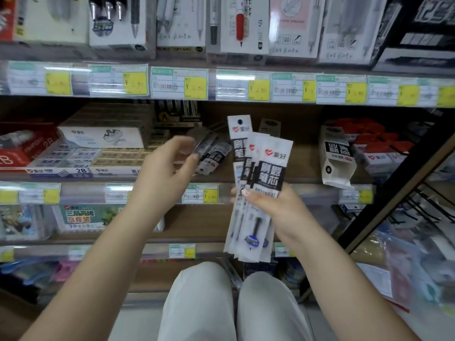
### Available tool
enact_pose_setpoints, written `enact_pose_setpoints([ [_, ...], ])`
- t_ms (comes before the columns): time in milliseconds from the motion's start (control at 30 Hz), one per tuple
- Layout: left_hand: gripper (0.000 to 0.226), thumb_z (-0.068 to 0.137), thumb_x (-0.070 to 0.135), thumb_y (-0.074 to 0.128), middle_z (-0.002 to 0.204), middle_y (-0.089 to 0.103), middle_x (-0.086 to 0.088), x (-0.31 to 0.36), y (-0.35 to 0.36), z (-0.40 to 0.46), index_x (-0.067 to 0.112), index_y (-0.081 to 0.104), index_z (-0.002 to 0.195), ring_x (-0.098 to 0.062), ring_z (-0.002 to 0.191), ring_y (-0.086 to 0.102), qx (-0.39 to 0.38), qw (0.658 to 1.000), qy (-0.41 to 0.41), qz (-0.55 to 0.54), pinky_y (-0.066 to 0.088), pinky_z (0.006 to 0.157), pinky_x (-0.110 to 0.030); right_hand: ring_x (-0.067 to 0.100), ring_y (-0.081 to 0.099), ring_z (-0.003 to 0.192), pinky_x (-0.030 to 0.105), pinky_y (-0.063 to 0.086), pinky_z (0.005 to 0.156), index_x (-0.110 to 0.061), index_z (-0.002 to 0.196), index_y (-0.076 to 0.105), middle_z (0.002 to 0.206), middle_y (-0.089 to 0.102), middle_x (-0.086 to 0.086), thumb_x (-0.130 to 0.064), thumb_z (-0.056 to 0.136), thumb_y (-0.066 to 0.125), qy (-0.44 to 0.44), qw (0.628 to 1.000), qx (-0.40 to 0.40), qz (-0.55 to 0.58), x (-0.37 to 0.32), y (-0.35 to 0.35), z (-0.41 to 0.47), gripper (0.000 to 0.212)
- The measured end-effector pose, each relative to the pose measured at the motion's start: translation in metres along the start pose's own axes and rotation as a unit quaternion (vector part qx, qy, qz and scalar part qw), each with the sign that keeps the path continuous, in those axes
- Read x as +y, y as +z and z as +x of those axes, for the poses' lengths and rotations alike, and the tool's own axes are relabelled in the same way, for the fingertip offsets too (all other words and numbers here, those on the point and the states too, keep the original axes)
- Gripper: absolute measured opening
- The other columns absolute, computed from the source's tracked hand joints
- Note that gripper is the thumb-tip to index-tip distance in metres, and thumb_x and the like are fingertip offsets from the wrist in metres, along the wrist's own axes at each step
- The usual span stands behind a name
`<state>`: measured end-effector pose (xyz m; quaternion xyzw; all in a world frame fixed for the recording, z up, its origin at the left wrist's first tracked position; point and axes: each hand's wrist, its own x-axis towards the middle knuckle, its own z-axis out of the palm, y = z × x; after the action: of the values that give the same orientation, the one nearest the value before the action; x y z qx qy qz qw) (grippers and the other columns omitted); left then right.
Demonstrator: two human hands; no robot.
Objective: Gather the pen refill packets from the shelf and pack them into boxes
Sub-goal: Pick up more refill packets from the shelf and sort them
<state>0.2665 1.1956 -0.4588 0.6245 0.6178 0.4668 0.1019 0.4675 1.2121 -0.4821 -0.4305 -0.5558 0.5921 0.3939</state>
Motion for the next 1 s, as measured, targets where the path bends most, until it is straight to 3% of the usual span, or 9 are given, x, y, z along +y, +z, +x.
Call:
enact_pose_setpoints([
  [67, 0.031, 0.094, 0.017, 0.054, 0.114, 0.063, -0.011, -0.021, 0.006, 0.009, 0.007, 0.057, 0.123, -0.027, 0.104, 0.058, -0.011, 0.987, -0.036, 0.154, 0.044, 0.079, -0.032, 0.021, 0.068, 0.097, 0.047, 0.051, 0.093, -0.02, 0.097, 0.068, 0.102, 0.073, 0.004, -0.007, 0.087, 0.063, -0.007, 0.999, 0.036, 0.008, -0.001, -0.003, 0.001, 0.017],
  [133, 0.028, 0.091, 0.01, 0.051, 0.1, 0.063, -0.02, -0.034, 0.01, 0.019, 0.004, 0.059, 0.117, -0.034, 0.088, 0.056, -0.025, 0.968, -0.076, 0.239, 0.04, 0.067, -0.033, 0.016, 0.069, 0.093, 0.042, 0.053, 0.089, -0.021, 0.096, 0.068, 0.099, 0.073, 0.0, -0.009, 0.087, 0.063, -0.015, 0.998, 0.062, 0.009, -0.001, -0.004, 0.002, 0.015],
  [267, 0.024, 0.09, 0.016, 0.052, 0.073, 0.049, -0.009, -0.048, 0.019, 0.037, 0.003, 0.058, 0.109, -0.029, 0.073, 0.051, -0.099, 0.926, -0.131, 0.34, 0.044, 0.062, -0.035, 0.004, 0.068, 0.085, 0.025, 0.051, 0.074, -0.025, 0.098, 0.064, 0.094, 0.072, -0.01, -0.009, 0.088, 0.063, -0.028, 0.997, 0.077, 0.003, 0.001, -0.006, 0.003, 0.02],
  [433, 0.026, 0.09, 0.024, 0.056, 0.084, 0.051, -0.007, -0.055, 0.028, 0.054, 0.01, 0.059, 0.112, -0.026, 0.077, 0.051, -0.132, 0.907, -0.149, 0.37, 0.043, 0.067, -0.031, 0.001, 0.065, 0.094, 0.02, 0.049, 0.077, -0.031, 0.104, 0.059, 0.102, 0.069, -0.015, -0.007, 0.087, 0.063, -0.04, 0.996, 0.079, -0.006, 0.002, -0.008, 0.003, 0.03],
  [567, 0.022, 0.087, 0.011, 0.056, 0.079, 0.051, -0.008, -0.052, 0.03, 0.059, 0.008, 0.061, 0.108, -0.028, 0.075, 0.051, -0.125, 0.901, -0.165, 0.381, 0.047, 0.069, -0.034, 0.004, 0.064, 0.098, 0.024, 0.049, 0.081, -0.03, 0.109, 0.059, 0.105, 0.069, -0.014, -0.009, 0.087, 0.064, -0.042, 0.996, 0.083, -0.012, 0.003, -0.007, 0.003, 0.031],
  [733, 0.016, 0.089, 0.013, 0.055, 0.076, 0.054, -0.01, -0.052, 0.026, 0.057, 0.008, 0.064, 0.102, -0.03, 0.07, 0.053, -0.062, 0.915, -0.162, 0.365, 0.043, 0.058, -0.033, 0.006, 0.064, 0.098, 0.027, 0.051, 0.083, -0.027, 0.116, 0.056, 0.107, 0.068, -0.012, -0.009, 0.086, 0.065, -0.041, 0.994, 0.097, -0.002, 0.002, -0.007, 0.004, 0.036],
  [833, 0.013, 0.088, 0.007, 0.055, 0.069, 0.049, -0.014, -0.053, 0.022, 0.052, 0.0, 0.064, 0.095, -0.03, 0.064, 0.047, 0.028, 0.932, -0.11, 0.343, 0.038, 0.056, -0.034, 0.004, 0.063, 0.098, 0.025, 0.049, 0.081, -0.027, 0.119, 0.053, 0.107, 0.067, -0.013, -0.011, 0.084, 0.068, -0.048, 0.993, 0.111, -0.016, 0.002, -0.007, 0.005, 0.04],
  [900, 0.014, 0.088, 0.005, 0.054, 0.066, 0.051, -0.02, -0.05, 0.016, 0.048, -0.004, 0.063, 0.093, -0.034, 0.062, 0.049, 0.097, 0.944, -0.058, 0.31, 0.035, 0.055, -0.035, 0.005, 0.064, 0.097, 0.026, 0.05, 0.081, -0.028, 0.113, 0.057, 0.104, 0.068, -0.013, -0.011, 0.084, 0.068, -0.052, 0.992, 0.111, -0.027, 0.002, -0.007, 0.005, 0.036],
  [1000, 0.016, 0.092, 0.012, 0.054, 0.079, 0.061, -0.021, -0.041, 0.005, 0.044, 0.0, 0.059, 0.101, -0.039, 0.073, 0.057, 0.141, 0.96, -0.031, 0.24, 0.032, 0.058, -0.034, 0.002, 0.065, 0.089, 0.02, 0.05, 0.071, -0.03, 0.096, 0.06, 0.095, 0.069, -0.014, -0.009, 0.083, 0.069, -0.069, 0.991, 0.098, -0.057, -0.001, -0.007, 0.003, 0.026],
])
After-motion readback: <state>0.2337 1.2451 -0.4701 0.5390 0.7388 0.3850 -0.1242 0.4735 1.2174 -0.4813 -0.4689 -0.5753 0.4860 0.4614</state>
